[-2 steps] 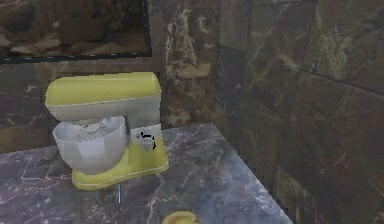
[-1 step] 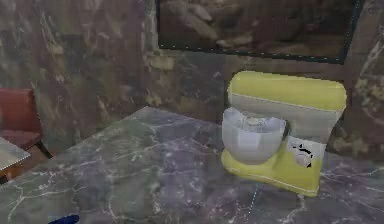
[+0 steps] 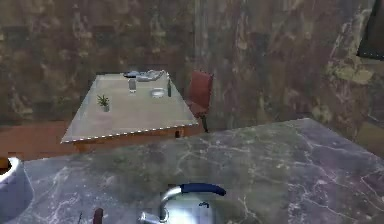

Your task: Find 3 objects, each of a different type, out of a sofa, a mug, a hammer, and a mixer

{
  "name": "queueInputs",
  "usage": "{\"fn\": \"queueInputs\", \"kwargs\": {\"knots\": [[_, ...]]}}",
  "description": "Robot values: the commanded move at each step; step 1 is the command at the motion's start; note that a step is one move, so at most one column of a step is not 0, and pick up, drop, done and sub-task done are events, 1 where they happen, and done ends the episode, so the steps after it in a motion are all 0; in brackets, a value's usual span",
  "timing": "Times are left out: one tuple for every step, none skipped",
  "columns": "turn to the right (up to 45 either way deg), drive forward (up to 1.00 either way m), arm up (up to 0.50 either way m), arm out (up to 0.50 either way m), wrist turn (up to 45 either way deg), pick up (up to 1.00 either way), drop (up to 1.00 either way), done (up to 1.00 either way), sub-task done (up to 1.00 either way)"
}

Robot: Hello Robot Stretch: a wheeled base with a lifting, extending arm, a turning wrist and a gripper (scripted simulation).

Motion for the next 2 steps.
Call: {"fn": "queueInputs", "kwargs": {"knots": [[-45.0,0.00,0.00,0.00,0.0,0.00,0.00,0.00,0.00],[-45.0,0.00,0.00,0.00,0.0,0.00,0.00,0.00,0.00]]}}
